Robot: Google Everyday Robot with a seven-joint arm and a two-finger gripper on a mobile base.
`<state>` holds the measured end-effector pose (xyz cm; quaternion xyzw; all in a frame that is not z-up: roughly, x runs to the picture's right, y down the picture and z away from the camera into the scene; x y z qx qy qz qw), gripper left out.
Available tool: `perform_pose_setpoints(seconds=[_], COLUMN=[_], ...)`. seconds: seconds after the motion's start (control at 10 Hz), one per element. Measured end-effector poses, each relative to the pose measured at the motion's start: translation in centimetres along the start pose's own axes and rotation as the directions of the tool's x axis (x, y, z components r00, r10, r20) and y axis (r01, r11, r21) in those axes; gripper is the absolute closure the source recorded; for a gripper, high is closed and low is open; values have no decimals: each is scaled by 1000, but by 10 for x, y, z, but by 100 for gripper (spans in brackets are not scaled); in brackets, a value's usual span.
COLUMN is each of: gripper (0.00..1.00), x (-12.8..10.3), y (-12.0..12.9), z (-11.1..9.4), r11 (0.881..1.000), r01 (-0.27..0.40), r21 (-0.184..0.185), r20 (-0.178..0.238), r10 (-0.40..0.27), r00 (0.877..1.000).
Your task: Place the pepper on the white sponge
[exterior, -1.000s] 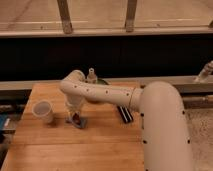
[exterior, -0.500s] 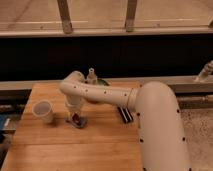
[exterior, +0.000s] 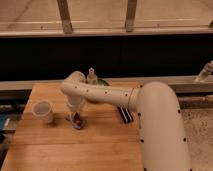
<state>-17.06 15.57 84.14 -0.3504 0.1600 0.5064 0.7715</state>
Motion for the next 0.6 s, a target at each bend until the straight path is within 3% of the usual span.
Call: perform_pose_setpoints(seconds=[0.6], gripper=[20], x=[-2], y=[-13], z=[-20], r11=[1000], r01=[-18], r21=[-9], r20=[33], r10=[18], r00=[999])
